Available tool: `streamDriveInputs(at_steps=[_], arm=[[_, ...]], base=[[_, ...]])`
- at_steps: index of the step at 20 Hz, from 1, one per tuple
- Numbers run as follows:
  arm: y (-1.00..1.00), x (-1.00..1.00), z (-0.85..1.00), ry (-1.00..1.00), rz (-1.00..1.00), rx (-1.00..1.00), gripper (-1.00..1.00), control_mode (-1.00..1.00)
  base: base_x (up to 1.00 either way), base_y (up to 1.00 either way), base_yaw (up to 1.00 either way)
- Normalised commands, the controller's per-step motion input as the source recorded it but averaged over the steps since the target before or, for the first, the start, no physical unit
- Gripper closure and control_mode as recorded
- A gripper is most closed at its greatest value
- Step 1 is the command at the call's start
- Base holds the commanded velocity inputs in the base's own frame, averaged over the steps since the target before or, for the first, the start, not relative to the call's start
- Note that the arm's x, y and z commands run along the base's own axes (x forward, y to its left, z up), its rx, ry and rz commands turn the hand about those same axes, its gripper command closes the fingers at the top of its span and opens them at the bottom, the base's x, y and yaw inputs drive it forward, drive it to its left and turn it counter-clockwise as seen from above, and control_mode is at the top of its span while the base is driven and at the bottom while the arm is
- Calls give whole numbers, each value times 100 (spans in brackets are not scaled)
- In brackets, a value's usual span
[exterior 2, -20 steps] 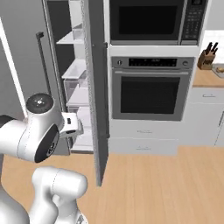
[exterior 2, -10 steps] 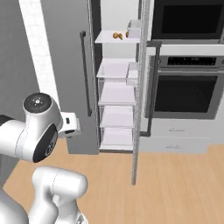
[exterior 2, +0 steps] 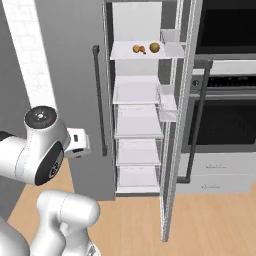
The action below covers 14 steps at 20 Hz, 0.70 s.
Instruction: Place one potato and one chicken drumstick in each tupperware on the nearby counter, to pack two identical lunches.
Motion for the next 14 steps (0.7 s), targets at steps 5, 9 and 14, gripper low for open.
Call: streamDriveInputs(at_steps=[5, 9, 14], arm=[[0, 0, 0, 0, 0, 0, -100, 100], [0, 0, 0, 0, 0, 0, -100, 100], [0, 0, 0, 0, 0, 0, -100, 100]], base=[[100, -6, -9], [88, -24, -5], [65, -48, -1]])
